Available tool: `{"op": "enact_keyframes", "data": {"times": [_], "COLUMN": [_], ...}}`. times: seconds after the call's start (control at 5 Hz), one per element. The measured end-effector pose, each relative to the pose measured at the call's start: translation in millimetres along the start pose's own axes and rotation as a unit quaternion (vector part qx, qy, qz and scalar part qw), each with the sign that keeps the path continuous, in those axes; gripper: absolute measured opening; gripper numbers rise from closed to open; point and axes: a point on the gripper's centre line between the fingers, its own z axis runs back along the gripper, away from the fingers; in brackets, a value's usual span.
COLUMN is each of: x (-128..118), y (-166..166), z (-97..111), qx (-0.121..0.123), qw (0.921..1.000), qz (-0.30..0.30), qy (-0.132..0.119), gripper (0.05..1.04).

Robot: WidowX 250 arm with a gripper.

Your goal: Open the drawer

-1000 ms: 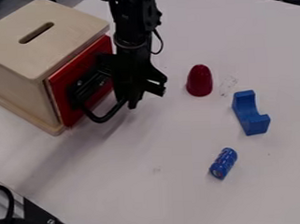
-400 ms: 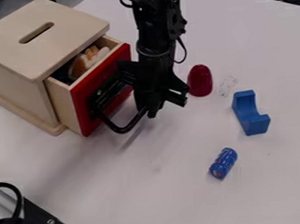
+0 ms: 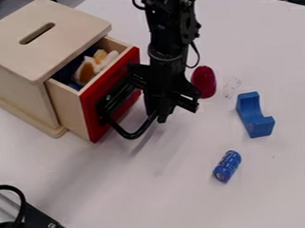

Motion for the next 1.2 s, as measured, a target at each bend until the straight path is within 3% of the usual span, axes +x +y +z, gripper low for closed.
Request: {"op": "enact_keyframes", "data": {"times": [0.6, 0.8, 1.2], "x": [5.4, 14.9, 18.9], "y": [-17.1, -25.0, -36.8], "z": [4.6, 12.1, 20.2], "qx": [-0.007, -0.011, 0.009], "qw": [0.9996, 0.9994, 0.9994], "qz": [-0.024, -0.025, -0.018], "qy": [-0.010, -0.023, -0.028], "gripper": [0.151, 0.359, 0.952]}}
